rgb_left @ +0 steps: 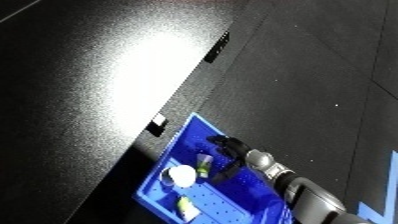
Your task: Pick up the object and place it into the box
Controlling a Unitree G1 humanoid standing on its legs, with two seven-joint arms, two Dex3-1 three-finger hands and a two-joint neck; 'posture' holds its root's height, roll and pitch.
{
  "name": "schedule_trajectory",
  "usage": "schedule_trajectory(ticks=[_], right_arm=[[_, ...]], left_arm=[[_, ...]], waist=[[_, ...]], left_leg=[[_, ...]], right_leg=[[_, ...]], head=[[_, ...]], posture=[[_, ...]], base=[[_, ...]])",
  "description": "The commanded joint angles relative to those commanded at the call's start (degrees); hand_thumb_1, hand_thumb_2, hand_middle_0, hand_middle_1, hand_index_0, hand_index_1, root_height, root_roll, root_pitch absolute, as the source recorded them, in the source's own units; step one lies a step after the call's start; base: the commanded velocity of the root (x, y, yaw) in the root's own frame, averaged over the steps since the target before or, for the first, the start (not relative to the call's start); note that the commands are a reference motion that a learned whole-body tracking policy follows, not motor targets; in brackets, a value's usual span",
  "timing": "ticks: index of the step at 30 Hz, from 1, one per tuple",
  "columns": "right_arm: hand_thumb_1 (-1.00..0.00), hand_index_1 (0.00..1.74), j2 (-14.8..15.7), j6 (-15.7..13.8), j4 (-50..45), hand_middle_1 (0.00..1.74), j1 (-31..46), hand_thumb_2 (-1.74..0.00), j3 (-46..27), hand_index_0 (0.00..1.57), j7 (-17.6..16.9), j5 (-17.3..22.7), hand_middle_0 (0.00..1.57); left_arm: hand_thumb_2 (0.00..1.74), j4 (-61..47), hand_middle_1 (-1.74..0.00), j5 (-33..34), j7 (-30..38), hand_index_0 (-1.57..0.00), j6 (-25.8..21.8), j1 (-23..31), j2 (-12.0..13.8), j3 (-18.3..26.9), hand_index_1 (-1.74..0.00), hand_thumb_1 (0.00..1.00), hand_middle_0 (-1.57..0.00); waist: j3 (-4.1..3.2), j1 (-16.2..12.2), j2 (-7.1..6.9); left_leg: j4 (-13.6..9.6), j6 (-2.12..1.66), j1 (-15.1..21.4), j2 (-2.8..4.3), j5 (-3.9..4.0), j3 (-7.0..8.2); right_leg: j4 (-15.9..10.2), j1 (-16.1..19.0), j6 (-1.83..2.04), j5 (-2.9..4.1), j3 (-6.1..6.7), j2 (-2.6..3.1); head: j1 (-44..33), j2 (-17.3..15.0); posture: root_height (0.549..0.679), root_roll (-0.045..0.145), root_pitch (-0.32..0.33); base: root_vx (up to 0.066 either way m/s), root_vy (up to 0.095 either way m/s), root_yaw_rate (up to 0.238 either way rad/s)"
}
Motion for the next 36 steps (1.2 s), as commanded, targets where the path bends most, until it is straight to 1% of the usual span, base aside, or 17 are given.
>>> schedule_trajectory(ticks=[4, 8, 11, 14, 16, 19, 23, 25, 26, 27, 31, 36], right_arm=[[0.0, 0.0, 0.78, 0.3, 0.24, 0.0, -0.7, 0.0, 1.05, 0.0, 0.75, -1.08, 0.0], [0.0, 0.0, 1.66, 0.37, 0.14, 0.0, -1.59, 0.0, 2.62, 0.0, 0.72, -2.09, 0.0], [0.0, 0.0, 2.49, 0.88, -0.03, 0.0, -2.67, 0.0, 3.77, 0.0, 0.45, -2.99, 0.0], [0.0, 0.0, 3.45, 2.06, -0.57, 0.0, -3.64, 0.0, 5.25, 0.0, 0.2, -4.43, 0.0], [0.0, 0.0, 4.11, 3.05, -1.01, 0.0, -4.26, 0.0, 6.35, 0.0, 0.26, -4.94, 0.0], [0.0, 0.0, 5.07, 4.42, -1.41, 0.0, -5.23, 0.0, 7.73, 0.0, 0.65, -4.89, 0.0], [0.0, 0.0, 6.39, 5.87, -1.62, 0.0, -6.68, 0.0, 9.1, 0.0, 0.78, -5.09, 0.0], [0.0, 0.0, 6.97, 6.37, -1.79, 0.0, -7.25, 0.0, 9.64, 0.0, 0.5, -5.81, 0.0], [0.0, 0.0, 7.22, 6.64, -1.9, 0.0, -7.49, 0.0, 9.93, 0.0, 0.31, -6.36, 0.0], [0.0, 0.0, 7.42, 6.92, -2.04, 0.0, -7.67, 0.0, 10.2, 0.0, 0.13, -6.83, 0.0], [0.0, 0.0, 8.17, 8.19, -2.88, 0.0, -7.87, 0.0, 11.21, 0.0, -0.45, -8.12, 0.0], [0.0, 0.0, 9.57, 8.66, -3.52, 0.0, -7.2, 0.0, 11.91, 0.0, -2.68, -9.5, 0.0]], left_arm=[[0.0, 0.22, 0.0, 0.3, 0.04, 0.0, 0.24, -0.2, 0.11, -0.18, 0.0, 0.0, 0.0], [0.0, 0.33, 0.0, 1.02, -0.04, 0.0, 0.57, -0.28, 0.22, -0.56, 0.0, 0.0, 0.0], [0.0, 0.5, 0.0, 1.8, -0.14, 0.0, 0.76, -0.66, 0.34, -0.88, 0.0, 0.0, 0.0], [0.0, 0.42, 0.0, 2.88, -0.08, 0.0, 1.27, -1.31, 0.61, -1.25, 0.0, 0.0, 0.0], [0.0, 0.38, 0.0, 3.64, 0.16, 0.0, 1.71, -1.8, 0.79, -1.49, 0.0, 0.0, 0.0], [0.0, 0.48, 0.0, 4.7, 0.41, 0.0, 2.04, -2.49, 1.04, -1.71, 0.0, 0.0, 0.0], [0.0, 0.55, 0.0, 5.8, 0.6, 0.0, 2.01, -3.48, 1.26, -2.0, 0.0, 0.0, 0.0], [0.0, 0.58, 0.0, 6.1, 0.79, 0.0, 2.18, -3.97, 1.33, -2.07, 0.0, 0.0, 0.0], [0.0, 0.64, 0.0, 6.17, 0.9, 0.0, 2.37, -4.21, 1.4, -2.05, 0.0, 0.0, 0.0], [0.0, 0.71, 0.0, 6.2, 1.01, 0.0, 2.59, -4.41, 1.49, -1.99, 0.0, 0.0, 0.0], [0.0, 1.07, 0.0, 6.55, 1.07, 0.0, 3.28, -4.7, 1.89, -1.45, 0.0, 0.0, 0.0], [0.0, 1.7, 0.0, 8.25, 0.37, 0.0, 3.62, -4.36, 2.25, -0.28, 0.0, 0.0, 0.0]], waist=[[-0.08, 0.82, -0.26], [-0.28, 1.95, -0.56], [-0.44, 2.93, -0.85], [-0.56, 3.9, -1.26], [-0.6, 4.52, -1.62], [-0.62, 5.44, -2.18], [-0.45, 6.54, -2.81], [-0.43, 6.95, -3.07], [-0.44, 7.16, -3.2], [-0.45, 7.35, -3.34], [-0.41, 8.1, -3.83], [-0.39, 8.92, -4.33]], left_leg=[[0.07, -0.14, -0.15, -0.05, 0.19, -0.52], [0.32, -0.28, -0.23, -0.13, 0.3, -1.16], [0.41, -0.4, -0.29, -0.25, 0.45, -1.75], [0.32, -0.53, -0.52, -0.34, 0.77, -2.29], [0.39, -0.64, -0.83, -0.32, 0.99, -2.62], [0.62, -0.77, -1.3, -0.29, 1.28, -3.12], [0.83, -0.87, -1.96, -0.18, 1.76, -3.78], [0.91, -0.87, -2.31, -0.12, 2.01, -4.06], [1.01, -0.87, -2.51, -0.11, 2.11, -4.2], [1.13, -0.86, -2.69, -0.11, 2.19, -4.33], [1.4, -0.83, -2.86, -0.08, 2.48, -4.84], [1.45, -0.78, -2.63, 0.15, 2.94, -5.3]], right_leg=[[0.47, 0.28, -0.14, -0.3, -0.57, -0.33], [1.25, 0.77, -0.41, -0.9, -1.32, -0.89], [1.81, 1.07, -0.58, -1.32, -1.86, -1.4], [2.08, 1.22, -0.6, -1.51, -2.43, -1.86], [2.04, 1.29, -0.57, -1.46, -2.82, -2.15], [1.78, 1.42, -0.53, -1.2, -3.33, -2.55], [1.62, 1.51, -0.46, -0.93, -3.88, -2.94], [1.63, 1.45, -0.43, -0.87, -4.13, -3.1], [1.64, 1.43, -0.41, -0.83, -4.28, -3.19], [1.62, 1.45, -0.38, -0.79, -4.44, -3.29], [1.61, 1.96, -0.28, -0.85, -5.15, -3.76], [2.09, 2.5, -0.02, -1.09, -5.89, -4.32]], head=[[-2.06, -0.67], [-6.87, -1.47], [-10.93, -1.15], [-15.65, 0.13], [-19.44, -0.23], [-24.27, -0.78], [-34.94, -2.56], [-39.46, -3.78], [-43.52, -4.81], [-45.66, -5.08], [-55.47, -6.31], [-66.3, -5.86]], posture=[[0.643, 0.068, -0.01], [0.642, 0.07, -0.019], [0.641, 0.072, -0.025], [0.641, 0.072, -0.028], [0.641, 0.072, -0.03], [0.642, 0.072, -0.033], [0.642, 0.07, -0.036], [0.642, 0.069, -0.036], [0.642, 0.069, -0.037], [0.642, 0.068, -0.037], [0.642, 0.065, -0.043], [0.641, 0.062, -0.052]], base=[[-0.017, -0.026, 0.1], [-0.012, -0.035, 0.135], [-0.019, -0.05, 0.18], [-0.03, -0.067, 0.187], [-0.03, -0.073, 0.162], [-0.021, -0.073, 0.13], [-0.017, -0.06, 0.097], [-0.014, -0.041, 0.072], [-0.003, -0.039, 0.062], [0.002, -0.039, 0.06], [0.026, -0.038, 0.086], [0.049, -0.032, 0.129]])
